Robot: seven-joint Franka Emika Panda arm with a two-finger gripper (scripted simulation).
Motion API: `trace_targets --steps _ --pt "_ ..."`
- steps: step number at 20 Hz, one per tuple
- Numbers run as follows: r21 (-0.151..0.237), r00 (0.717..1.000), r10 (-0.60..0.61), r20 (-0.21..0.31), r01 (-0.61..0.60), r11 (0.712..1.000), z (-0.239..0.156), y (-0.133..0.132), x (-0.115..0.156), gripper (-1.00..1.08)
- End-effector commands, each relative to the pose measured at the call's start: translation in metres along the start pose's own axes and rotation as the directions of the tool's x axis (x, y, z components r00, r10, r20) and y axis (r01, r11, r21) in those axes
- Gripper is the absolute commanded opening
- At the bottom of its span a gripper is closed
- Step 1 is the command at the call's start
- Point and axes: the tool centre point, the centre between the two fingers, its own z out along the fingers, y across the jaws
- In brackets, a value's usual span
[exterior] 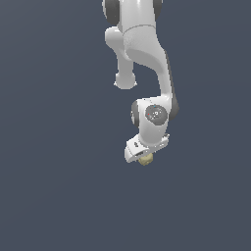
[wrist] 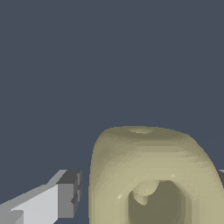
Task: Pick up the object and move it to a goal position.
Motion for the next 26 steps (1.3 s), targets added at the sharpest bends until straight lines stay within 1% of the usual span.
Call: trace_targets --steps 1,3,4,17,22,26 --pt "-0.001 1.0 0.0 -0.002 0.0 1.0 0.005 0.0 0.001 1.0" --pt "-0.001 1.0 0.0 -0.002 0.0 1.0 0.005 0.001 0.002 1.0" --pt "-0.001 1.0 0.0 -0.002 0.0 1.0 0.005 0.001 0.002 -1.0" --pt "-0.001 1.0 0.0 -0.002 0.0 1.0 0.003 0.002 0.0 -1.0" --pt "-0.001 1.0 0.0 -0.002 0.0 1.0 -0.009 0.008 -0.007 -1.0" --pt "-0.001 1.0 0.0 -0.001 0.0 1.0 -0.026 0.018 -0.018 -1.0"
